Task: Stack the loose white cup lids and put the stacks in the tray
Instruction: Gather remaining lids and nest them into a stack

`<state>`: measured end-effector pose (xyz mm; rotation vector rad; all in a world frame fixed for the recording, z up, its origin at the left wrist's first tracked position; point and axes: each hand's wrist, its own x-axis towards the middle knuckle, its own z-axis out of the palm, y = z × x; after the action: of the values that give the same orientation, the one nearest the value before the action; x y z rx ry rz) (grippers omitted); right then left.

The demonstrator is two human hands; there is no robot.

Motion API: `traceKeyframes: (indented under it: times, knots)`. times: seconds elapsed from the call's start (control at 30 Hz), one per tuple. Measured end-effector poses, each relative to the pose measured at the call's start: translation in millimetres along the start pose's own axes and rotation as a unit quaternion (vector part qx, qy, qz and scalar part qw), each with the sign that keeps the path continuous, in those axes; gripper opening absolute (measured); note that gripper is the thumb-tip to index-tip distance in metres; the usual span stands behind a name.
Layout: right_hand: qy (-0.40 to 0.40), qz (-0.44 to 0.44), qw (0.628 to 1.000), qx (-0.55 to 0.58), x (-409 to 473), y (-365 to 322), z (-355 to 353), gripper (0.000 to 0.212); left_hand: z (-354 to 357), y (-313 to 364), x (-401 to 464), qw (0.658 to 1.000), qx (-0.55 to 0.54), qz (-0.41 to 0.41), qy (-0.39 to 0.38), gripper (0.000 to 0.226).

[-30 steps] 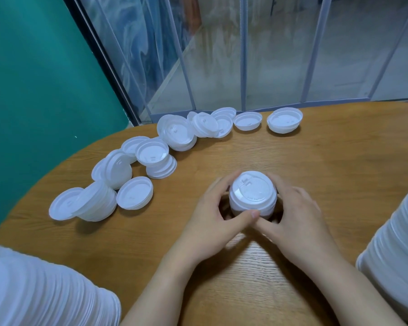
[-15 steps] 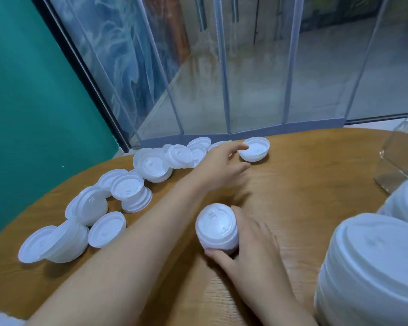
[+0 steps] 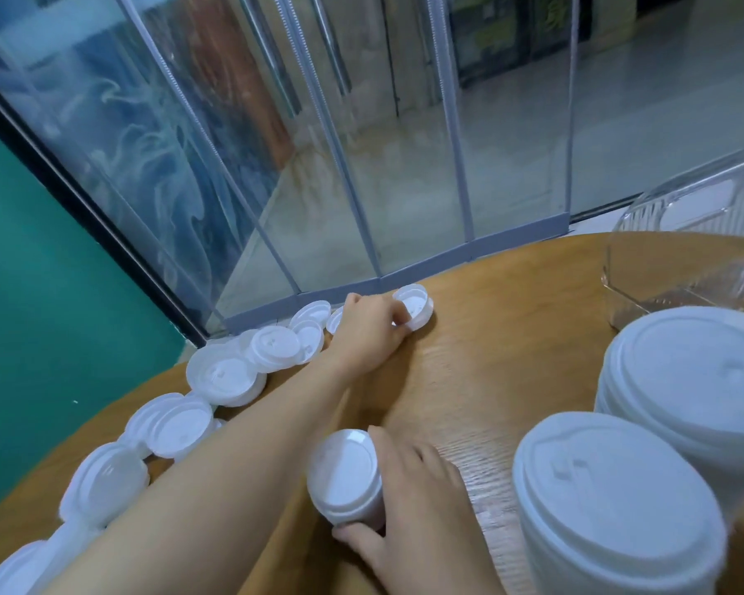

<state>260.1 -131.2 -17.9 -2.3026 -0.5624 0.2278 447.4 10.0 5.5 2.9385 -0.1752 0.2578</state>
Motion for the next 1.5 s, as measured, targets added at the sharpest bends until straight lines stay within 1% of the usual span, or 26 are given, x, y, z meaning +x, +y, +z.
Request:
traceKeyframes:
  times: [0.07,0.17,0.33,0.43,0.5,0.6,0.7,0.77,0.87,0.93,1.07,1.13,1.2,1.23,1.3,1.37,1.4,1.43,1.5]
  knots:
    - [0.007,-0.004,1.000,-0.005,-0.2,0.3,2.6,0.095,-8.7,-2.7,-11.0,1.000,-0.021,-0.020,-0.001,0.019]
    - [0.023,-0.008,1.000,-0.001,-0.9,1.5,6.3,0.091,-23.5,-9.5,-39.9,0.994,-0.076,-0.072,-0.011,0.012]
    - [0.043,-0.009,0.999,0.004,-2.4,5.9,12.5,0.086,-43.0,-33.8,-122.7,0.979,-0.107,-0.176,-0.007,0.018]
    - [0.055,-0.011,0.998,0.006,-3.5,7.5,13.8,0.084,-52.8,-40.0,-181.0,0.971,-0.119,-0.203,0.030,0.017]
    - [0.054,-0.007,0.998,-0.001,-3.6,6.4,14.9,0.083,-53.3,-36.1,-216.5,0.961,-0.143,-0.228,0.059,0.015]
    - [0.063,-0.006,0.998,-0.009,-4.6,2.9,13.9,0.084,-42.4,-31.1,-259.4,0.944,-0.170,-0.260,0.111,0.019]
    - [0.064,0.005,0.998,0.003,-6.0,1.0,12.7,0.082,-32.4,-26.9,-290.0,0.919,-0.216,-0.288,0.157,0.020]
    - [0.056,0.008,0.998,0.004,-6.7,-0.1,12.3,0.080,-30.4,-24.8,-304.0,0.910,-0.235,-0.286,0.185,0.021]
    - [0.049,0.003,0.999,0.008,-6.1,-1.5,12.2,0.073,-34.8,-22.7,-312.0,0.900,-0.246,-0.300,0.198,0.026]
    - [0.047,0.004,0.999,0.008,-6.5,-2.0,11.6,0.073,-41.9,-21.8,-310.8,0.882,-0.282,-0.321,0.199,0.031]
    - [0.037,0.003,0.999,-0.002,-4.8,-3.0,10.2,0.068,-52.3,-11.3,-312.4,0.823,-0.399,-0.353,0.198,0.029]
    - [0.037,0.001,0.999,-0.007,-4.3,-3.5,9.9,0.070,-52.6,-8.6,-315.9,0.812,-0.415,-0.347,0.221,0.028]
    - [0.040,-0.002,0.999,-0.004,-3.9,-3.3,10.1,0.071,-54.7,-9.4,-314.9,0.802,-0.422,-0.335,0.259,0.023]
    - [0.040,-0.004,0.999,-0.001,-4.1,-3.0,10.2,0.070,-55.8,-9.8,-312.9,0.789,-0.441,-0.330,0.272,0.025]
    - [0.039,-0.010,0.999,0.004,-4.2,-1.7,10.5,0.068,-55.0,-10.4,-308.0,0.767,-0.485,-0.324,0.267,0.041]
    - [0.041,-0.015,0.999,0.004,-4.0,-1.0,10.9,0.066,-49.0,-12.5,-305.4,0.766,-0.503,-0.315,0.246,0.055]
    - [0.042,-0.018,0.999,0.002,-3.9,-0.4,11.2,0.064,-44.9,-14.0,-304.7,0.771,-0.503,-0.310,0.237,0.058]
    - [0.043,-0.019,0.999,0.001,-4.1,-0.3,11.4,0.063,-41.5,-15.1,-304.2,0.778,-0.497,-0.307,0.231,0.058]
    - [0.042,-0.018,0.999,0.004,-4.1,-0.2,11.4,0.063,-36.4,-16.9,-302.3,0.806,-0.451,-0.305,0.232,0.052]
